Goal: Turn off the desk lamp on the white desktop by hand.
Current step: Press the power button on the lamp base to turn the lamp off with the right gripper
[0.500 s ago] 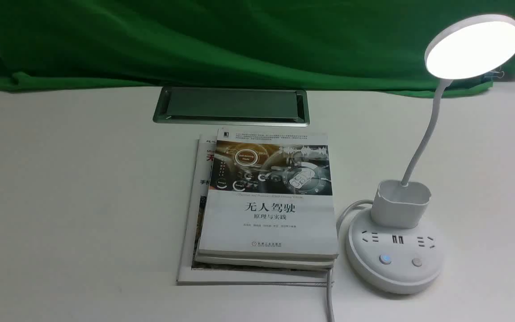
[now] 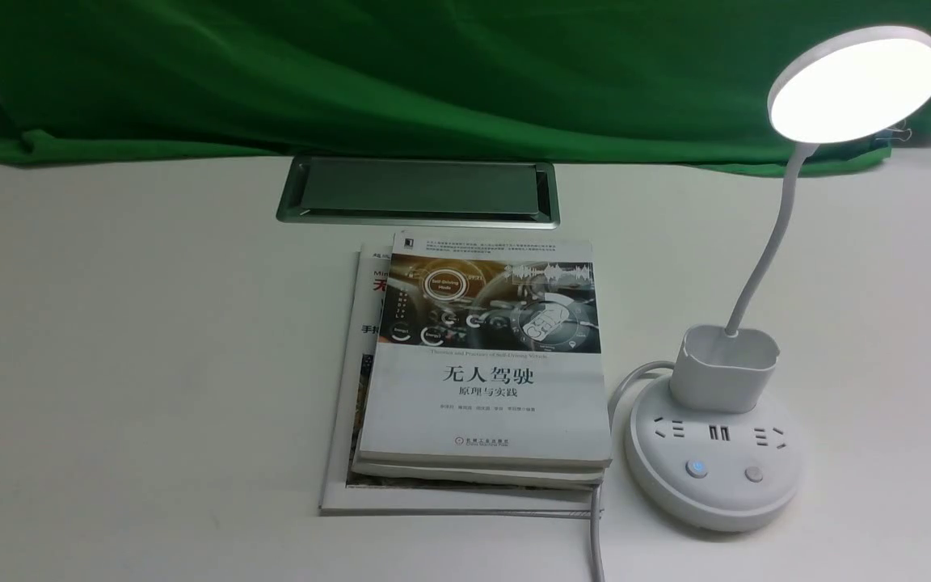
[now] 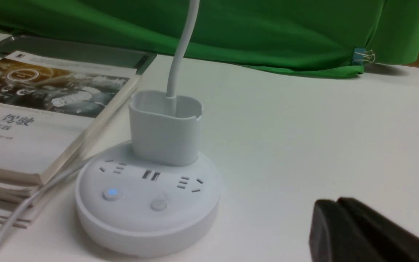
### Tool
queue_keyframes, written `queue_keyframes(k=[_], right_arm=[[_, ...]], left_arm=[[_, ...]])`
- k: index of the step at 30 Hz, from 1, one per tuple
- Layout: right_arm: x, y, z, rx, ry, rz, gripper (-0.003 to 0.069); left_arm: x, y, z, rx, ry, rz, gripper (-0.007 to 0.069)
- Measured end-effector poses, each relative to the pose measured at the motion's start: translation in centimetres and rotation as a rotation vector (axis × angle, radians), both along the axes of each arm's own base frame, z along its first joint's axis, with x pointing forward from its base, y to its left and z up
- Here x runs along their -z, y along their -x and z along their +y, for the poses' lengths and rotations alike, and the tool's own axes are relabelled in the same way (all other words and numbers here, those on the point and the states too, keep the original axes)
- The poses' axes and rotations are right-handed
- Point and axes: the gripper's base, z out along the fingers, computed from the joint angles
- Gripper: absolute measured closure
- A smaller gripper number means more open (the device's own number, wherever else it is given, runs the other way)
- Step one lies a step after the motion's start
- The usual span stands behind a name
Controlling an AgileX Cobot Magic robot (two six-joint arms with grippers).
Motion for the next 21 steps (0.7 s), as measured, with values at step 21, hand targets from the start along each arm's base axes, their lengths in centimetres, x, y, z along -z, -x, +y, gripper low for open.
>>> queue_keyframes(k=[21], right_arm=[[-2.0,-0.1,-0.1,0.037,-0.503,-0.153,0.0603]], left_arm=[[0.0,0.0,0.0,0.000,-0.001,0.000,0.0605]])
